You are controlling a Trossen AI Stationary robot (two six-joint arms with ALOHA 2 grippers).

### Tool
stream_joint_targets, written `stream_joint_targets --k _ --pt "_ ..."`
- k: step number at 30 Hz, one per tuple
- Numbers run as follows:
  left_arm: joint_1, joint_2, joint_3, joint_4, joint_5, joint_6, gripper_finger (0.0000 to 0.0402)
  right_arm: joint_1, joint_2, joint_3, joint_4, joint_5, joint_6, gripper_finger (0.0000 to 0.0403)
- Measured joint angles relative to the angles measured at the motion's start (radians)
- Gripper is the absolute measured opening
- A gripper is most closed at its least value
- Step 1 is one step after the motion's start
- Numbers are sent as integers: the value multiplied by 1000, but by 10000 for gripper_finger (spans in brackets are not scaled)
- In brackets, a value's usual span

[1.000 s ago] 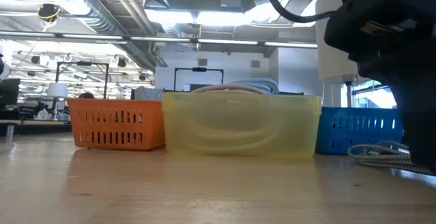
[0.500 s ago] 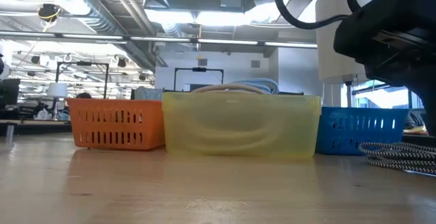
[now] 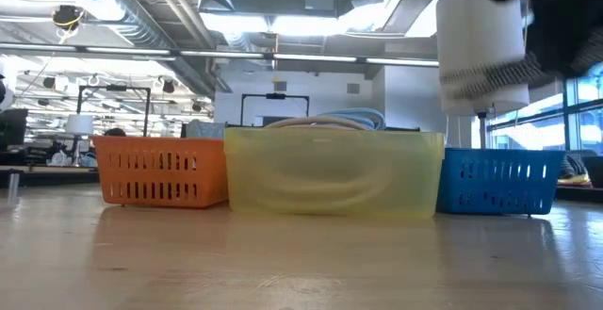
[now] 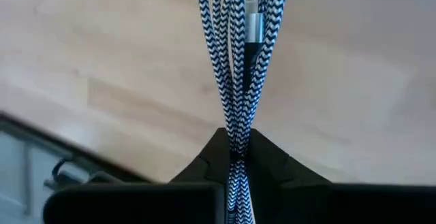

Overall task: Pick & Place USB Port
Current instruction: Put the gray patterned usb cable into the blue bin

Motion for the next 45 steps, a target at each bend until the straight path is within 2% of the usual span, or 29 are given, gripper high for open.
stream_joint_targets --k 7,10,17,24,28,34,40,45 --pt "0 0 0 0 0 0 158 -30 0 200 -418 132 -13 25" --pt "0 0 0 0 0 -8 156 -70 -3 259 -529 173 -29 25" --pt "-1 0 0 -2 18 -16 157 -171 -52 318 -600 204 -221 25" --pt "-1 0 0 -29 69 -20 153 -220 -122 309 -695 226 -256 25" --pt "-1 0 0 -47 92 -30 153 -239 -176 274 -680 259 -277 25" --pt "-1 0 0 -52 131 -45 153 -259 -258 156 -614 255 -272 25" --pt "-1 -1 0 -52 146 -45 153 -292 -353 -91 -358 190 -305 25" --pt "-1 -1 0 -52 146 -46 153 -314 -398 -262 -135 190 -308 25"
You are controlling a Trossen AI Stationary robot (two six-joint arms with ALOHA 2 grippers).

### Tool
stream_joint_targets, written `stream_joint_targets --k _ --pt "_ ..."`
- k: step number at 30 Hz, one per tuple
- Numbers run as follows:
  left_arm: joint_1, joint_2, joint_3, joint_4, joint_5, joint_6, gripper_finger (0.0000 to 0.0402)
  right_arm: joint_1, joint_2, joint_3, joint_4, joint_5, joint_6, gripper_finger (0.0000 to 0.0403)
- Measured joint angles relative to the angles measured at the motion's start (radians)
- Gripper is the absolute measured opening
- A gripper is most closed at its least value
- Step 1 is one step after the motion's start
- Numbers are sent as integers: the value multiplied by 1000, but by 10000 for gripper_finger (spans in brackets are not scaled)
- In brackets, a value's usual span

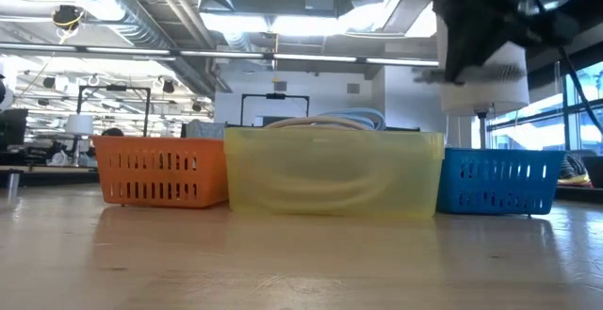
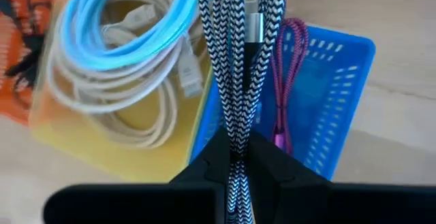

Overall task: Pick & Place USB Port
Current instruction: Put the gray patterned usb cable into the blue bin

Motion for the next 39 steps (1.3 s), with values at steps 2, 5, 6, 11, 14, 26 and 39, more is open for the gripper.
stream_joint_targets --k 2,5,6,11,14,26,39 --pt "0 0 0 0 0 0 152 -13 -1 -43 30 3 0 25" --pt "0 0 0 0 0 0 153 -32 0 -98 52 2 0 25" --pt "0 0 0 0 0 0 153 -38 1 -114 63 4 0 25" --pt "0 0 0 0 0 1 153 -72 1 -180 134 9 -29 25" --pt "0 0 0 0 0 2 152 -94 1 -222 205 12 -62 25" --pt "0 0 0 0 -8 3 152 -140 1 -413 459 8 -74 25" --pt "0 0 0 0 -8 3 153 -140 2 -393 468 8 -76 109"
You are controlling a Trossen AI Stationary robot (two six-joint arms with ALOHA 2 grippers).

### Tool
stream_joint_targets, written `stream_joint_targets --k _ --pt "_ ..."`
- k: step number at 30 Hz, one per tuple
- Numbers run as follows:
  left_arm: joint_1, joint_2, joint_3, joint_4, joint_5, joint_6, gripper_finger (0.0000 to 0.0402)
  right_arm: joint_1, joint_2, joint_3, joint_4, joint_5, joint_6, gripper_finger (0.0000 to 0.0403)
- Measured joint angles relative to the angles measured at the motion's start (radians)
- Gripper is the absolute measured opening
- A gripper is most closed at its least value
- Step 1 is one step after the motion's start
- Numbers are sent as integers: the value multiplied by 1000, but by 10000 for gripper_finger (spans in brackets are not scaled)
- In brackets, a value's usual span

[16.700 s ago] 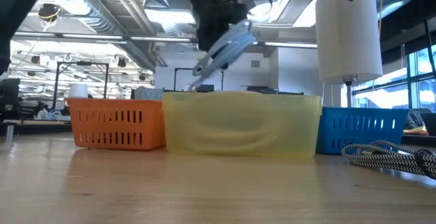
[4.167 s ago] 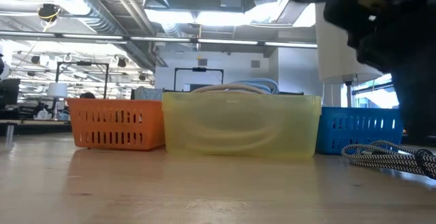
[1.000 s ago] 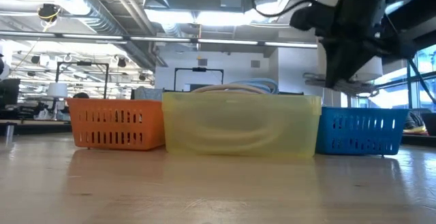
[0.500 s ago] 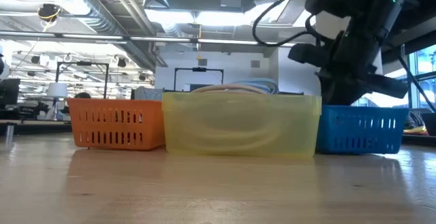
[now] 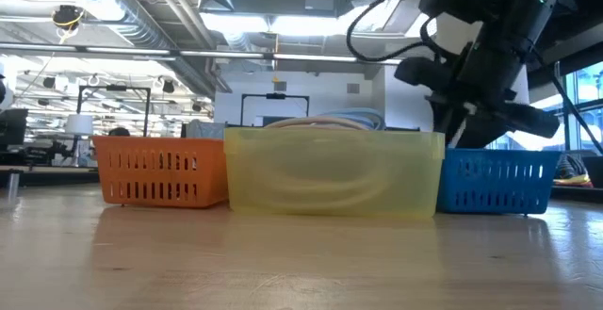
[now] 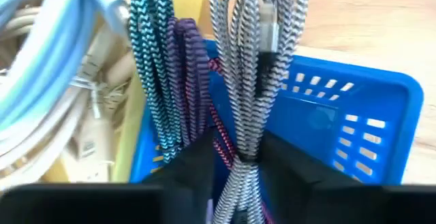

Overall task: Pick & Place USB Port
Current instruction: Put the gray patterned usb cable into the blue bin, then return to Home Position

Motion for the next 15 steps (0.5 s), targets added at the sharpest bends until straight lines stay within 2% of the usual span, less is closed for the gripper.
stream_joint_targets --k 3,7,10,15 --pt "0 0 0 0 0 0 152 0 0 26 -25 -1 -22 164" --pt "0 0 0 0 0 0 153 0 0 81 -129 1 -25 211" --pt "0 0 0 0 0 0 152 0 0 143 -246 24 -25 229" --pt "0 0 0 0 0 0 152 18 0 280 -426 120 -34 235"
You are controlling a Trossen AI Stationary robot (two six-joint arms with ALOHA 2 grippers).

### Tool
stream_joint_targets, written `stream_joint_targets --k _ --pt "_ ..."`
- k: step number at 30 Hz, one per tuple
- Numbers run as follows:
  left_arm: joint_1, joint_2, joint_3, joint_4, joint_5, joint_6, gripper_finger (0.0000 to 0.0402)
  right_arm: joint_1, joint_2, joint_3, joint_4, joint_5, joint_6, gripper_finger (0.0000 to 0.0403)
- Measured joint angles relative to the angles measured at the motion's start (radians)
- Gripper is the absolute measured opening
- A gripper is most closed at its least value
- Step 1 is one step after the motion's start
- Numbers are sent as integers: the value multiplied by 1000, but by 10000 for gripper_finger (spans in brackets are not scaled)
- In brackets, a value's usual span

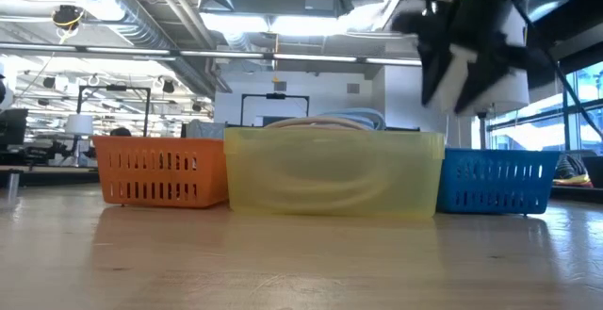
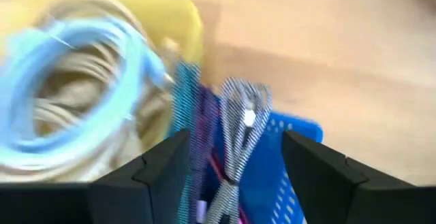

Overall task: Pick & Place USB Port
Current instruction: Return to Home Position

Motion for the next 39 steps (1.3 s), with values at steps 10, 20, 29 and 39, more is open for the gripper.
stream_joint_targets --k 10,20,29,39 --pt "0 0 0 0 0 0 153 43 0 362 -78 217 -341 236" --pt "0 0 0 0 0 0 151 43 0 636 40 150 -764 211" --pt "0 0 0 0 0 0 151 40 -1 740 195 -48 -1181 101" --pt "0 0 0 0 0 0 152 6 -144 485 161 -44 -1198 4"
